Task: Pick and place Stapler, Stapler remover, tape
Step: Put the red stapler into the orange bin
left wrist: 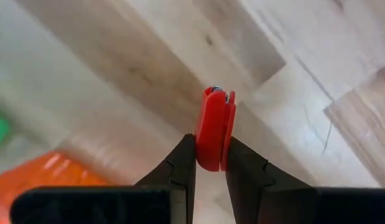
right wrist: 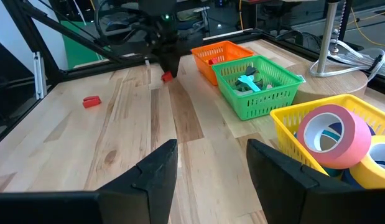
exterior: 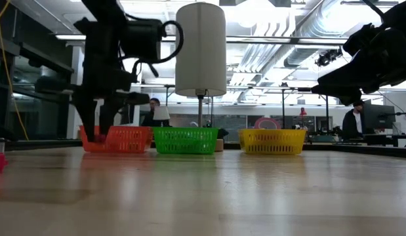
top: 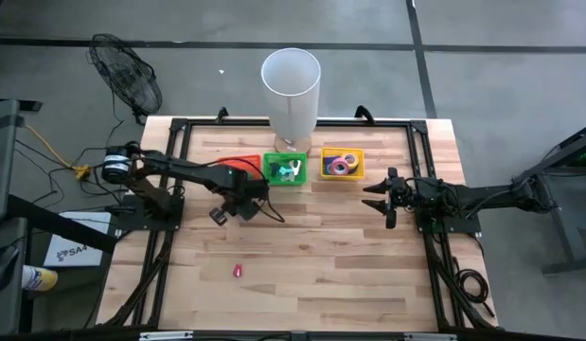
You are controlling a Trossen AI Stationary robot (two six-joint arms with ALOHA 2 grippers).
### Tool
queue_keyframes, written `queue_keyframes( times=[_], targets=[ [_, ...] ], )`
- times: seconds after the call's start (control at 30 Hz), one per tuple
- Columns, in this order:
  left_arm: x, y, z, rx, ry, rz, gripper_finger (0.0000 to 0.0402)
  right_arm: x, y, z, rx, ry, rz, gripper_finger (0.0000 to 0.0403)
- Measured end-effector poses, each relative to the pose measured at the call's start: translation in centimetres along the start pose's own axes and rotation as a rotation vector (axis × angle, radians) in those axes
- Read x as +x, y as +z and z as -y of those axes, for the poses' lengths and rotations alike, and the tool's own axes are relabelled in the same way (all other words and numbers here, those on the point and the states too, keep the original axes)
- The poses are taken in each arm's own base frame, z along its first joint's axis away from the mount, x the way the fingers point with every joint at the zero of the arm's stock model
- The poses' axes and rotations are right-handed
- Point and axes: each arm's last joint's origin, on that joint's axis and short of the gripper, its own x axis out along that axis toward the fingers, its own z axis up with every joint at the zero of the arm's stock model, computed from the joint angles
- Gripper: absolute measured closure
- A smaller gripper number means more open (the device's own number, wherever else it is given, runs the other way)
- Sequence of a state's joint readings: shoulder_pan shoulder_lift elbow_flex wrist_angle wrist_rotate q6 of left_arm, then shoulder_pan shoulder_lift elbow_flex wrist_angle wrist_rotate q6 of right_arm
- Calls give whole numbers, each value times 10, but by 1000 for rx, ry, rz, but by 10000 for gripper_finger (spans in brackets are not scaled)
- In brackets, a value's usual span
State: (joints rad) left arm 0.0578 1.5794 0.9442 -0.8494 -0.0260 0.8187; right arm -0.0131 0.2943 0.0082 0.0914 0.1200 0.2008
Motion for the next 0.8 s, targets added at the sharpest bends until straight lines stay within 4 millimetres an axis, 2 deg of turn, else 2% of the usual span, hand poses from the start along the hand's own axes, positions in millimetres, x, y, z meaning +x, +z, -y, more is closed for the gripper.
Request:
queue_keyframes(
  times=[0.37,0.6,0.8],
  targets=[
    [-32,-10,-2,-78,250,-138,345,0,0,0,0,0,0,219],
    [-39,-15,-5,-162,425,-255,345,0,0,0,0,0,0,219],
    [-40,-16,-7,-243,502,-287,345,0,0,0,0,0,-1,219]
  ],
)
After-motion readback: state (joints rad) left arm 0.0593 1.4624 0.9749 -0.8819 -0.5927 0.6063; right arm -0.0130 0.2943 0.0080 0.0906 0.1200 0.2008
